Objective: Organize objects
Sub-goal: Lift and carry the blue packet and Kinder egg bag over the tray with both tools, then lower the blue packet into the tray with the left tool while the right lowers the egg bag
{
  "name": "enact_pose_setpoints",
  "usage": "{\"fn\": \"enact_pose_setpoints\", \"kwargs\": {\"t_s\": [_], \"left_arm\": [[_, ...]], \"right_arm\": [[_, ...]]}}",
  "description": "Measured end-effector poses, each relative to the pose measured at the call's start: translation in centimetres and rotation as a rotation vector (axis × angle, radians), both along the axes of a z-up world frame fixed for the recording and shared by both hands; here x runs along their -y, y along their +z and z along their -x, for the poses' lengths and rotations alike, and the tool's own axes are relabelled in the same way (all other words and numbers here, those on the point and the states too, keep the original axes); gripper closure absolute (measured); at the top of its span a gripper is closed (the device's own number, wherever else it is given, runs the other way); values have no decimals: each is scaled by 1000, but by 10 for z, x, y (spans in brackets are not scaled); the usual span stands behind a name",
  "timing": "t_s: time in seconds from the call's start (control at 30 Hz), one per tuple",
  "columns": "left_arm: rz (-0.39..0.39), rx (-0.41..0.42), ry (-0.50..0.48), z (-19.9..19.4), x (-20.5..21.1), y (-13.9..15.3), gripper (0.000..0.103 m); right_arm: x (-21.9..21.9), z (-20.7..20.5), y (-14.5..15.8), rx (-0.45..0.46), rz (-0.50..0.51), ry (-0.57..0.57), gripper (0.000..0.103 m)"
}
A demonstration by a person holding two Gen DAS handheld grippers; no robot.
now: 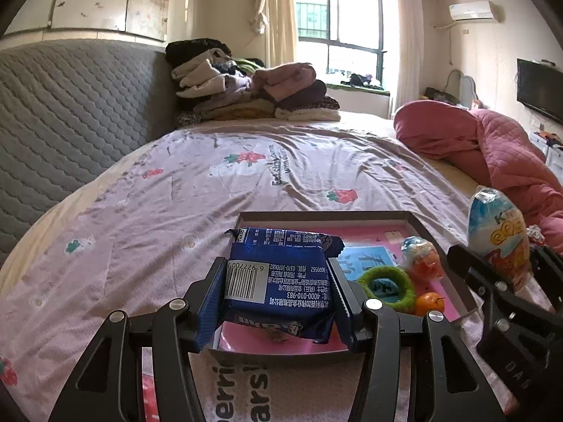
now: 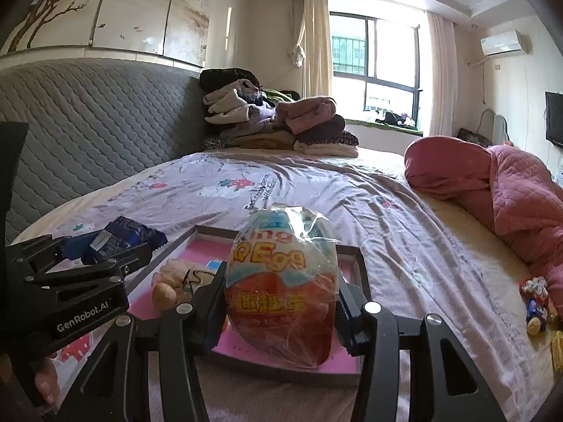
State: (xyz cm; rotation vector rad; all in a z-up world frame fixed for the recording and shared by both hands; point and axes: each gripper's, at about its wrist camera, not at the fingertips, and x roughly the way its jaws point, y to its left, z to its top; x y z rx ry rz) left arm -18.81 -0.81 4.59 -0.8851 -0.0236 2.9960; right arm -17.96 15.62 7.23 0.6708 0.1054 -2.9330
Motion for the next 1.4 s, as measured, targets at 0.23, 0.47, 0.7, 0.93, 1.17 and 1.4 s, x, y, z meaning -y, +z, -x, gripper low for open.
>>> {"fn": "enact_pose_setpoints", "kwargs": {"t_s": [0.23, 0.47, 0.7, 0.93, 1.17, 1.4], "left_arm": [[11, 1, 9, 20, 4, 2, 47], [6, 21, 9, 38, 4, -1, 47], [0, 42, 19, 54, 9, -5, 47], [-16, 28, 4, 65, 8, 2, 47], [-8, 67, -2, 83, 4, -10, 47], [41, 113, -24, 91, -8, -30, 47]], "right_arm": [[4, 11, 3, -12, -13, 1, 52], [8, 26, 6, -7, -23, 5, 52], [0, 36, 3, 7, -17, -6, 52], [-4, 51, 11, -6, 5, -11, 52], [1, 64, 1, 27, -15, -4, 52], [1, 70, -18, 91, -24, 7, 52]]}}
